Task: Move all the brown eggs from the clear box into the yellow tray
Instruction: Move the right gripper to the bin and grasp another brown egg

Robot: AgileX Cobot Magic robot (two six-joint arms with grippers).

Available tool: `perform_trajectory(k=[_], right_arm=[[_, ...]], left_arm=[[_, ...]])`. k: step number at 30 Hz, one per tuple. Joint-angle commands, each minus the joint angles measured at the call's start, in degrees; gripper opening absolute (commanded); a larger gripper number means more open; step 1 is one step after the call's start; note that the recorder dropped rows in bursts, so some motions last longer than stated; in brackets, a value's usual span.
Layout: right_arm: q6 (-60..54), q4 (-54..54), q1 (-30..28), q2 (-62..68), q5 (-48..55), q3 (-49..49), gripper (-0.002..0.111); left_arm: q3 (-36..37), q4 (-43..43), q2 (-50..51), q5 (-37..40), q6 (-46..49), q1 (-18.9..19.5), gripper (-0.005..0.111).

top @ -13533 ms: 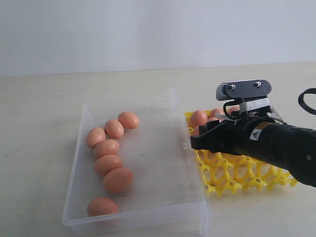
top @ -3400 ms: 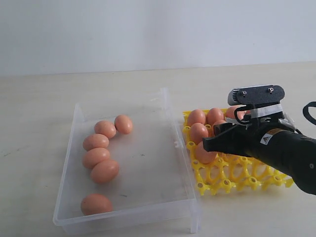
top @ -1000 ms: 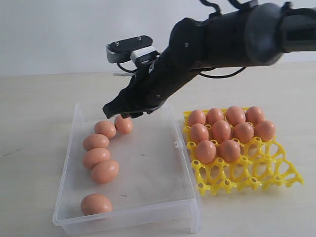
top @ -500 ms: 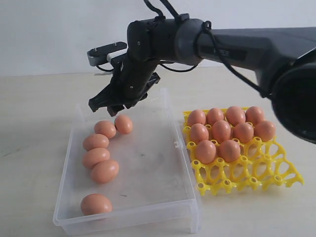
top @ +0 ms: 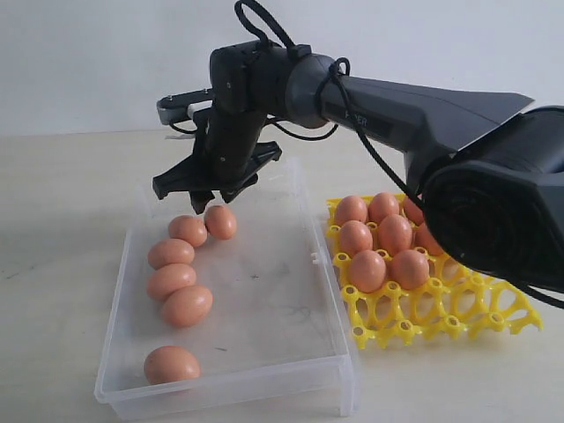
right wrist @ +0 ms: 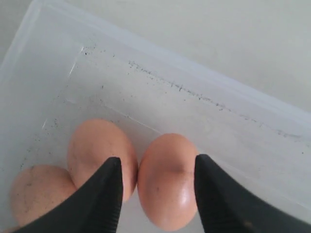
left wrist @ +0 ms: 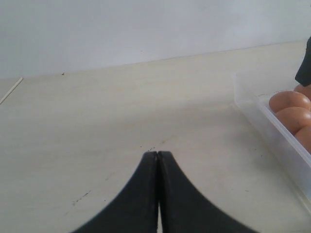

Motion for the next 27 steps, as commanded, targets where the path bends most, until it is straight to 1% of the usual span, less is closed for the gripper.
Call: perform_trajectory(k=[1, 6, 13, 27], right_arm=[[0.53, -0.03, -0.06, 0.59, 0.13, -0.54, 0.046], [0.53, 0.75, -0.06, 0.99, -1.01, -0.54, 0.047], [0.53, 1.03, -0.06, 2.13, -2.27, -0.54, 0.052], [0.53, 0.43, -0.06, 3.97, -3.31, -0.54, 0.052]], left_arm=[[-0.23, 0.08, 0.04, -0.77, -0.35, -0.08, 0.000], [-0.23, 0.08, 0.04, -0.77, -0.35, -0.08, 0.000], [-0.23, 0.08, 0.04, -0.77, -0.35, -0.08, 0.000], [-0.23, 0.08, 0.04, -0.77, -0.35, -0.08, 0.000]])
